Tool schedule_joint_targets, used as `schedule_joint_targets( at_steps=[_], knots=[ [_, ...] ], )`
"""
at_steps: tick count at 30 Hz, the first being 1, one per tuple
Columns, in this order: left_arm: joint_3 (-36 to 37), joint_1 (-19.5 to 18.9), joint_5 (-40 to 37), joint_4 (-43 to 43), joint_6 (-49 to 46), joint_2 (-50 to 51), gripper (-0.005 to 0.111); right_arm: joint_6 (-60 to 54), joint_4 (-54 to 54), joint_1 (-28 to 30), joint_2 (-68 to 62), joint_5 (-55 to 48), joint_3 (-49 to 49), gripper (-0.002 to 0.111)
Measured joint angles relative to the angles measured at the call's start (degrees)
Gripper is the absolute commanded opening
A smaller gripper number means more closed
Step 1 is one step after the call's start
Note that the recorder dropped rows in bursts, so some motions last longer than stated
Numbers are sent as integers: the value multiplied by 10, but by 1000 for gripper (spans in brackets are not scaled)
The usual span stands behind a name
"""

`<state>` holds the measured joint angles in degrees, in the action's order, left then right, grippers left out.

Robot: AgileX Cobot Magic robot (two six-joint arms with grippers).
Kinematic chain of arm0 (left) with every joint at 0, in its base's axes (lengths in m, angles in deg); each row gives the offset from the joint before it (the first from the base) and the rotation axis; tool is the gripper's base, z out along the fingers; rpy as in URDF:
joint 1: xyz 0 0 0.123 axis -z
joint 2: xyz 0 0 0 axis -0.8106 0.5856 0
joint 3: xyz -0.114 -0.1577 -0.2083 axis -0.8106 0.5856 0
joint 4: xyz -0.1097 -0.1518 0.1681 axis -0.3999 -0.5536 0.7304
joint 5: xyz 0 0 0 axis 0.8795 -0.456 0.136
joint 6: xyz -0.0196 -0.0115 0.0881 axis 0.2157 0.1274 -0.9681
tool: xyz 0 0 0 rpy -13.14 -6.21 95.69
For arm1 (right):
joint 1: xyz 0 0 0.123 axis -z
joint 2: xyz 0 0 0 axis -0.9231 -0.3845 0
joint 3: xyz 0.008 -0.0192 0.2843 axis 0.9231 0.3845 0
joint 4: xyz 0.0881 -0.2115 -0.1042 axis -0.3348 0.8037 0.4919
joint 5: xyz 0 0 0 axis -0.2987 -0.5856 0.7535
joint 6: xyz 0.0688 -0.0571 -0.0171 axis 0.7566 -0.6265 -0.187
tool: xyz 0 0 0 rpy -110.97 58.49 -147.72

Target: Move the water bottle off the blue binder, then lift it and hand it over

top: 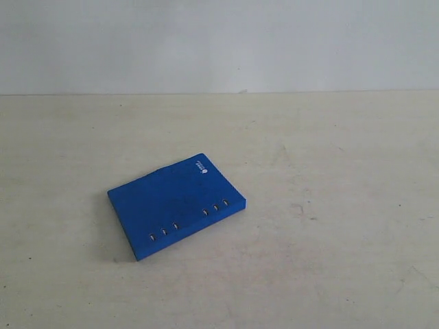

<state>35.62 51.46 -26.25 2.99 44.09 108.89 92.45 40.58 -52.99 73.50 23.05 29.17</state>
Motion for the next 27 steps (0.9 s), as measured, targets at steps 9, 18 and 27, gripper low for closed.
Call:
schedule_joint_targets(
  at_steps=[9,18,27],
  knots=[
    [0,0,1,-3,6,145,65,-14,-2,-78,21,2,0,0],
    [0,-7,103,74,243,163,71,-16,-2,-87,21,3,0,0],
    [1,-35,180,24,309,329,71,-16,-2,-87,27,24,0,0]
  ],
)
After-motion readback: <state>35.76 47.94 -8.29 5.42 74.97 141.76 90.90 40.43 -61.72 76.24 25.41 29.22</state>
